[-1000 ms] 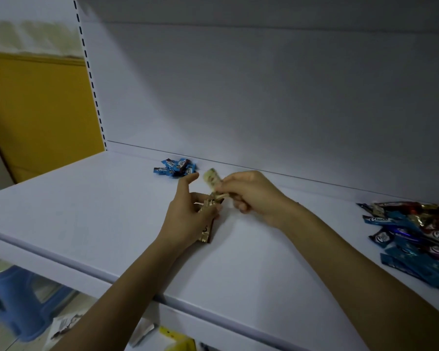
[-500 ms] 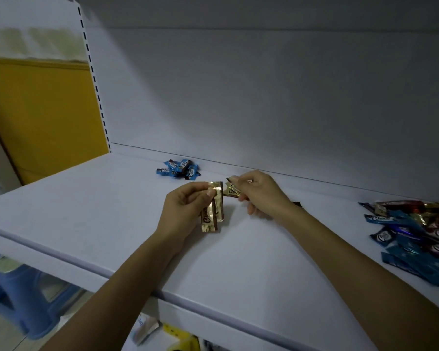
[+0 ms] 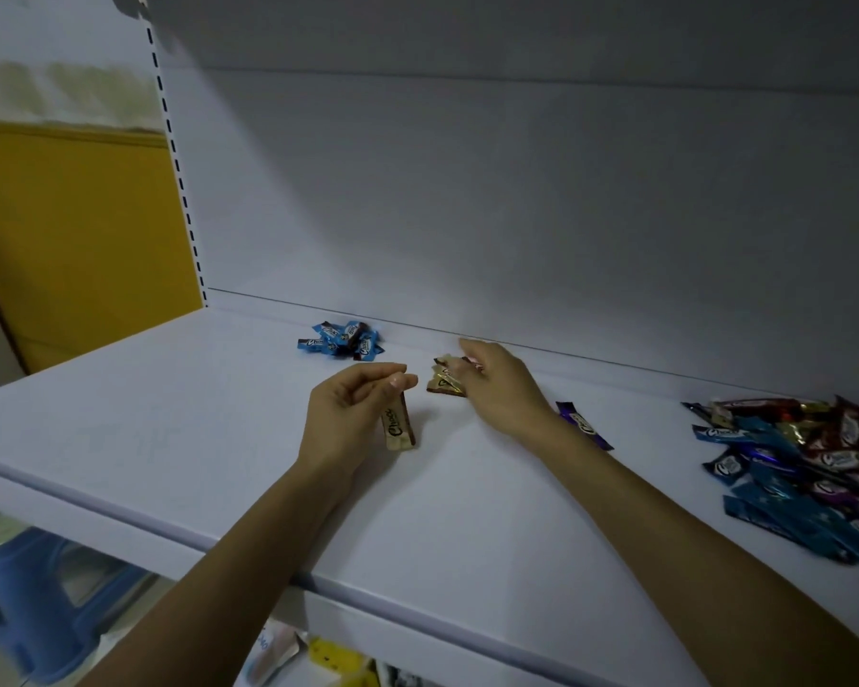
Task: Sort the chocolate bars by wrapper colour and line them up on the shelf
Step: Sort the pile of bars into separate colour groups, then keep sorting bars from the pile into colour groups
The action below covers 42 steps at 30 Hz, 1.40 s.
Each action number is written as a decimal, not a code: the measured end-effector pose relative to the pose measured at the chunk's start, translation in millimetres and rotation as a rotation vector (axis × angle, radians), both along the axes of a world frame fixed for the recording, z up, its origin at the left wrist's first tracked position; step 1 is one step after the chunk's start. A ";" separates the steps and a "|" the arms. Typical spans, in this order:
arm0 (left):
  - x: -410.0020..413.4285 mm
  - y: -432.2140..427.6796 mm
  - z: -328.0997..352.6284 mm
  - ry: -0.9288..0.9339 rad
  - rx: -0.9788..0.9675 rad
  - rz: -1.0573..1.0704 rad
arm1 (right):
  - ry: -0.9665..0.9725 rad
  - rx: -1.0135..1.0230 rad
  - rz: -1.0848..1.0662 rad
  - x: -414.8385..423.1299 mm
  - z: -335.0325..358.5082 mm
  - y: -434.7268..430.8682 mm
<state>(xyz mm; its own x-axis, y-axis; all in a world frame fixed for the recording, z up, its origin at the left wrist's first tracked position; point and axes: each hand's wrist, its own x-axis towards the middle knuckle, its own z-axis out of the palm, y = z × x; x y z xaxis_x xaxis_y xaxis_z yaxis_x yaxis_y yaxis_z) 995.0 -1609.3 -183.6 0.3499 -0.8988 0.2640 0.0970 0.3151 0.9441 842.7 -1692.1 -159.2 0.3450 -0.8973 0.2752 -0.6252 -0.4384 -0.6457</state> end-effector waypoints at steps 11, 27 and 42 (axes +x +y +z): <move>-1.5 -0.2 -9.7 -0.442 0.002 0.122 | -0.031 -0.211 -0.104 12.1 1.1 0.4; -63.3 10.6 21.9 -1.815 -0.481 -0.157 | 0.323 -0.247 -0.061 -123.1 6.8 25.0; -268.9 -31.9 -4.8 -1.406 -0.012 -0.551 | 0.510 -0.237 -0.946 -363.1 -21.5 82.6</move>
